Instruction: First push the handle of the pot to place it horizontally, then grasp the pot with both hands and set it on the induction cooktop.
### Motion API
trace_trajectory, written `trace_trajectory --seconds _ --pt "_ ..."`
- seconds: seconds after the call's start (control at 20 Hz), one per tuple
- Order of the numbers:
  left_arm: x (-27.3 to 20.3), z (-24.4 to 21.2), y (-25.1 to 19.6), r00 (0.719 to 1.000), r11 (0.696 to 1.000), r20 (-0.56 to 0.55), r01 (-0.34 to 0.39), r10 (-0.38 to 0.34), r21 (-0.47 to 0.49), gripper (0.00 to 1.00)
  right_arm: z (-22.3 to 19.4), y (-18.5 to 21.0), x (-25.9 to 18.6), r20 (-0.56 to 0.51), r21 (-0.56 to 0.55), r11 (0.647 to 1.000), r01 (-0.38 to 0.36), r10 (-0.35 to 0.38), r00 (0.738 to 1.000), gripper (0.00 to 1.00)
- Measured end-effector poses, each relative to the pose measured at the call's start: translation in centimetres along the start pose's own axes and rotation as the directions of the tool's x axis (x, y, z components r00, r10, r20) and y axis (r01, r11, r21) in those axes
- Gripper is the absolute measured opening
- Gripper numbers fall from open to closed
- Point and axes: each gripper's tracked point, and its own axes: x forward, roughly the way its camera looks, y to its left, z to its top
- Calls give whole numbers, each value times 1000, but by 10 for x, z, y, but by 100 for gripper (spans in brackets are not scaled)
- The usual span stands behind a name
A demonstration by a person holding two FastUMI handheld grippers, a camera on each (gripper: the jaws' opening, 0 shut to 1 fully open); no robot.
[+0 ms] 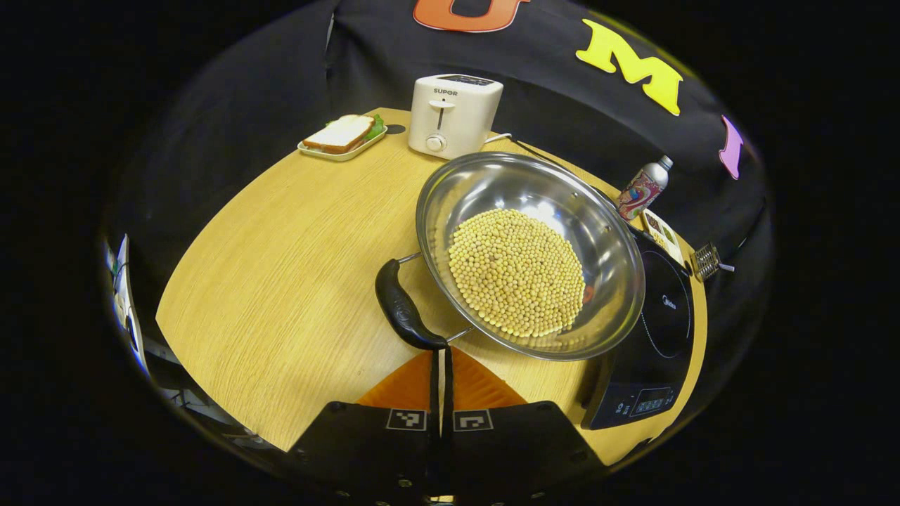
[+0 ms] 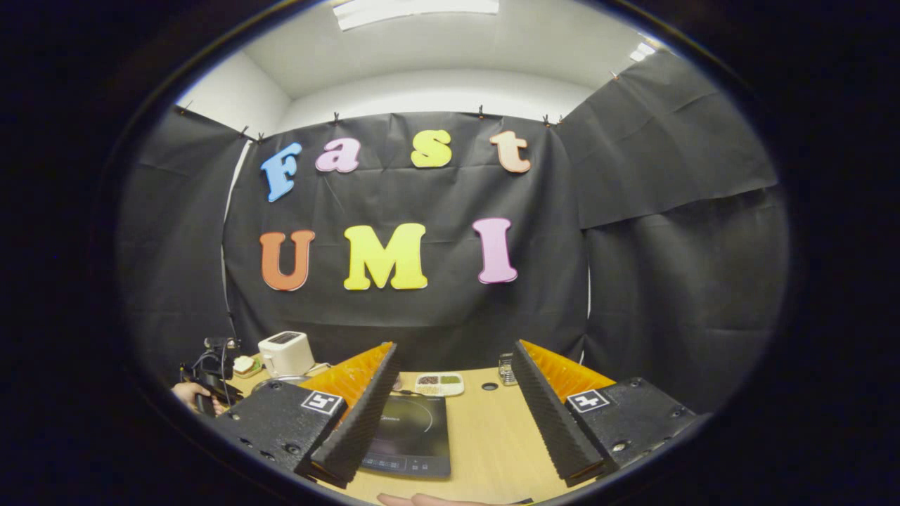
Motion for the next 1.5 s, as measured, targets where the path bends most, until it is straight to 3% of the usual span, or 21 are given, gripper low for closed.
trace_trajectory --seconds 0.05,0.1,0.15,0.4,0.45,0.5,0.8,0.85,0.9,1.25,1.3,1.35,1.4,1.45,1.5 --pt "1 0 3 1000 1000 0 -4 4 2 0 0 3 -1 -1 -4 1000 -6 6 1000 96" --pt "2 2 6 1000 1000 0 -4 4 4 11 3 6 -2 6 -7 1000 -13 13 1000 96" --pt "2 3 8 1000 1000 -3 -3 3 4 0 6 7 -2 14 -5 1000 -14 14 1000 100" --pt "10 15 20 1000 1000 -3 -11 11 8 0 13 11 -2 52 13 1000 -14 13 999 96" --pt "11 16 23 1000 1000 -10 -12 12 9 11 13 13 -1 54 8 1000 -15 15 998 96" --pt "11 16 24 1000 1000 -21 -2 2 6 0 12 16 1 54 -4 1000 -21 21 998 96" --pt "23 36 37 999 1000 -35 2 -1 29 0 15 10 17 73 -32 999 24 -21 997 96" --pt "26 39 37 999 999 -40 0 1 35 10 15 9 20 77 -34 999 35 -32 996 96" --pt "29 43 41 999 999 -44 -6 7 44 0 13 9 23 76 -37 999 40 -37 996 96" --pt "43 76 52 998 999 -62 -19 22 43 0 1 22 47 65 -55 997 53 -50 997 96" --pt "44 80 52 998 999 -67 -15 17 31 10 -3 25 51 56 -53 997 55 -52 997 96" --pt "44 82 51 997 1000 -71 -9 10 16 0 -8 26 55 42 -51 997 57 -54 998 96" --pt "47 86 49 997 1000 -74 -6 7 13 0 -13 27 60 27 -45 997 60 -58 998 96" --pt "48 89 50 997 1000 -75 -6 7 17 10 -16 28 64 15 -40 998 58 -57 998 100" --pt "51 94 50 997 1000 -71 -5 7 23 0 -19 30 67 3 -34 998 56 -56 998 100"
